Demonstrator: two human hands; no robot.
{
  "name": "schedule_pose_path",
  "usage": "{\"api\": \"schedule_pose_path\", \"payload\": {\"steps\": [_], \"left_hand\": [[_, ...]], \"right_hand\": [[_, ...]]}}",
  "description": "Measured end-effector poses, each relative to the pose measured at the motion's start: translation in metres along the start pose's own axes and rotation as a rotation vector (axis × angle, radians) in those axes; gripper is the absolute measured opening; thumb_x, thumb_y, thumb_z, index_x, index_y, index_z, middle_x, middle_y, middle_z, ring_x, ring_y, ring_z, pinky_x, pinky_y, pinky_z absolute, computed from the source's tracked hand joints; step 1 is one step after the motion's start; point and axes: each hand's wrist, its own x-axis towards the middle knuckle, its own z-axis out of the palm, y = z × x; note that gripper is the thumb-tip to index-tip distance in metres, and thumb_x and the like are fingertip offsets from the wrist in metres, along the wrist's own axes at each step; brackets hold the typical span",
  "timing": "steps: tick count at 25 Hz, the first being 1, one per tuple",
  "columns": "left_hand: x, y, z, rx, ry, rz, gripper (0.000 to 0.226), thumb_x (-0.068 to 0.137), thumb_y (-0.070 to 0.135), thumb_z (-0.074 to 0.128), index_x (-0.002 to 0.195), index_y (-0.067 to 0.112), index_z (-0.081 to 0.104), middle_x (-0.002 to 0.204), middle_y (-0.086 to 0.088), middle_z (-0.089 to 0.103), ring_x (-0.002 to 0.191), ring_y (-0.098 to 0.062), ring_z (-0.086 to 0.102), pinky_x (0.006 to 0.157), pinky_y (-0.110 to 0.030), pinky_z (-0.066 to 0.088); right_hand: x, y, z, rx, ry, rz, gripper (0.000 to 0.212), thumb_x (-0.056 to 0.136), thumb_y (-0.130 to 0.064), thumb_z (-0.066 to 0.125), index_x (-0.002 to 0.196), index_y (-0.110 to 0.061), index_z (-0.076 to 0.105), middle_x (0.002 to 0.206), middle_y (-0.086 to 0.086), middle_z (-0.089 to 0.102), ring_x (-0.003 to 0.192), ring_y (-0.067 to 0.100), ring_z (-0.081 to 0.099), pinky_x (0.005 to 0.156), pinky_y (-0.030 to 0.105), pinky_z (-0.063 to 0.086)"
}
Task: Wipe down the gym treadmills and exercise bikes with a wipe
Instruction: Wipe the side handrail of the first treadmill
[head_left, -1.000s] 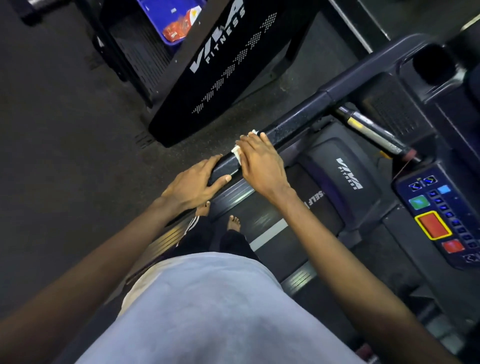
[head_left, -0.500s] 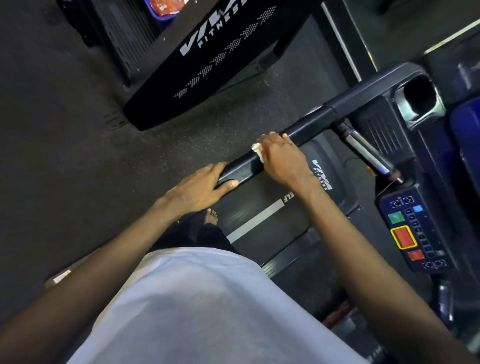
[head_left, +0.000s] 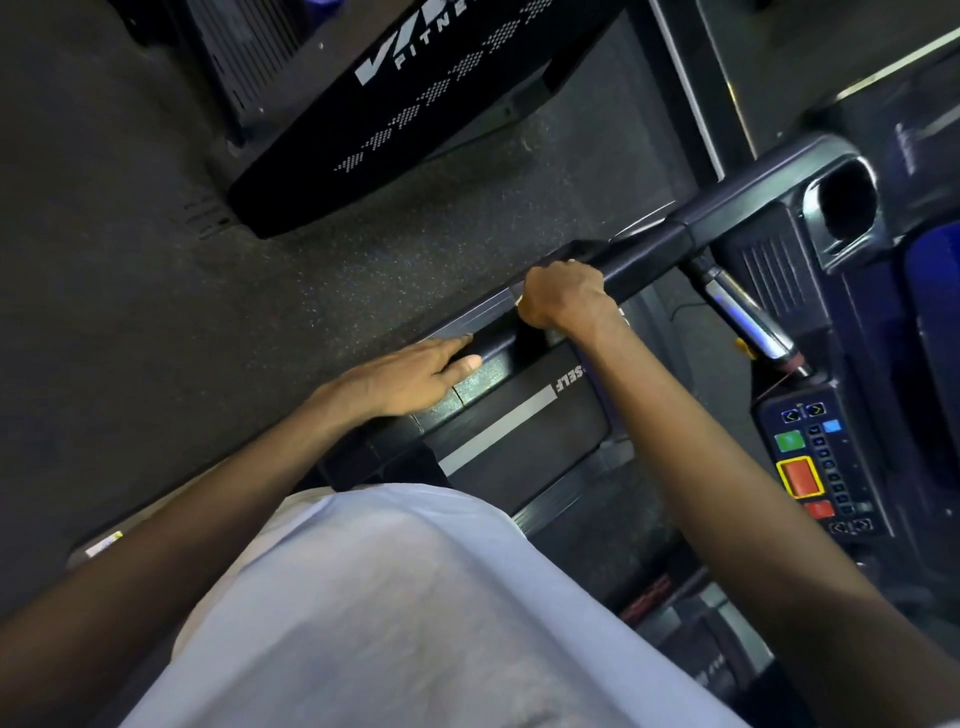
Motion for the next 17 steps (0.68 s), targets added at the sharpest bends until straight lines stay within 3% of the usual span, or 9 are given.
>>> {"api": "schedule_pose_path", "payload": {"steps": [3,6,8,10,13,17], "left_hand": [[0.001,0.004,-0.005,0.044,-0.025,0.009,0.07,0.101,0.056,0.028,0.156,0.015,0.016,0.162,-0.006,0.021,0.147,-0.017,0.024,0.114,-0.026,0.019],[0.005,0.007,-0.005,0.065,-0.036,0.017,0.07,0.101,0.055,0.029,0.156,0.014,0.016,0.161,-0.008,0.023,0.146,-0.021,0.027,0.116,-0.033,0.022],[0.008,0.006,0.001,0.077,-0.023,0.02,0.072,0.1,0.058,0.025,0.156,0.015,0.013,0.161,-0.009,0.023,0.146,-0.023,0.028,0.118,-0.038,0.024],[0.01,0.003,0.009,0.087,0.02,0.038,0.075,0.097,0.065,0.023,0.155,0.018,0.011,0.158,-0.01,0.027,0.143,-0.026,0.033,0.116,-0.046,0.031],[0.008,0.003,0.015,0.092,0.044,0.058,0.076,0.096,0.066,0.027,0.155,0.021,0.009,0.156,-0.012,0.031,0.139,-0.027,0.038,0.112,-0.049,0.036],[0.006,0.009,0.01,0.145,0.064,0.074,0.078,0.098,0.063,0.031,0.156,0.016,0.01,0.159,-0.011,0.027,0.142,-0.027,0.035,0.115,-0.042,0.033]], "right_hand": [[-0.006,0.002,0.012,0.084,0.066,-0.049,0.038,0.1,-0.026,0.037,0.118,-0.007,0.064,0.121,0.018,0.065,0.112,0.037,0.062,0.095,0.04,0.047],[-0.015,0.013,0.041,0.157,0.389,-0.037,0.037,0.101,-0.026,0.036,0.106,-0.011,0.069,0.105,0.011,0.071,0.107,0.028,0.065,0.114,0.037,0.028],[-0.02,0.018,0.067,0.319,0.621,0.003,0.036,0.102,-0.028,0.036,0.11,-0.016,0.069,0.116,0.003,0.07,0.119,0.018,0.06,0.12,0.037,0.022],[-0.03,0.017,0.096,0.516,0.752,0.078,0.039,0.105,-0.031,0.037,0.131,-0.016,0.061,0.139,0.0,0.058,0.136,0.012,0.045,0.12,0.037,0.023],[-0.045,-0.004,0.128,0.799,0.85,0.171,0.043,0.107,-0.026,0.038,0.147,-0.011,0.043,0.156,0.003,0.036,0.147,0.012,0.026,0.122,0.036,0.019],[-0.03,-0.02,0.123,1.124,0.893,0.309,0.049,0.108,-0.024,0.033,0.153,-0.006,0.028,0.161,0.006,0.022,0.151,0.013,0.012,0.123,0.038,0.015]]}}
